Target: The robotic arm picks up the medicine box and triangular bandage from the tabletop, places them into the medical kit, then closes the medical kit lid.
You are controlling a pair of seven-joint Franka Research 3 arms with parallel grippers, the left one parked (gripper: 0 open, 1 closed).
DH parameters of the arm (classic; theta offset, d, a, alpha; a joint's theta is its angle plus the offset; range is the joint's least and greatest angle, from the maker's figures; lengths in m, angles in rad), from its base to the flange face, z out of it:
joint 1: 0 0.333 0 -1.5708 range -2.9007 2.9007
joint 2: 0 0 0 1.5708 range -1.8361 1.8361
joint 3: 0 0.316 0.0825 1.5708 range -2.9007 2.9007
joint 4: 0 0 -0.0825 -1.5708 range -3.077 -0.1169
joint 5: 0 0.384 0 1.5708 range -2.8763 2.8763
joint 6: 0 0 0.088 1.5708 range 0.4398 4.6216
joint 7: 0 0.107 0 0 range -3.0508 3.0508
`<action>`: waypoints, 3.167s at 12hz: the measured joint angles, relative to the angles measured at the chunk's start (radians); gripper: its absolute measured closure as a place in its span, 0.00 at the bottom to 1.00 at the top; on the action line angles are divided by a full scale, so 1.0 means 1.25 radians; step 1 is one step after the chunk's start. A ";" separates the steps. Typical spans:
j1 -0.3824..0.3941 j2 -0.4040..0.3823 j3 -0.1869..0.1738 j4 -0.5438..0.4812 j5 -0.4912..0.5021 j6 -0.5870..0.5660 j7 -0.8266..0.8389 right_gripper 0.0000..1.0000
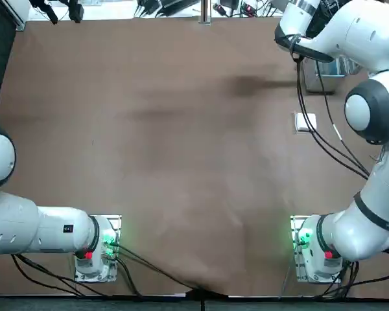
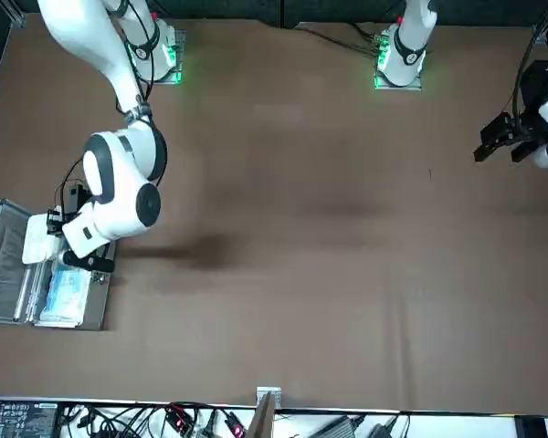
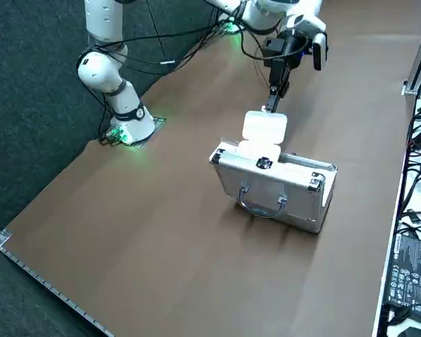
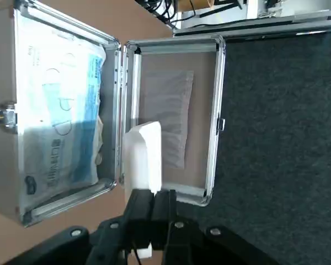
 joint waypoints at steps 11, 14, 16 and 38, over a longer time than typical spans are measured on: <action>-0.011 0.039 -0.011 -0.003 -0.080 -0.022 0.014 0.99; -0.011 0.057 -0.012 -0.007 -0.115 -0.029 0.046 0.99; -0.011 0.074 -0.012 -0.010 -0.124 -0.030 0.073 0.99; -0.053 0.162 -0.012 -0.016 -0.130 0.052 0.119 0.97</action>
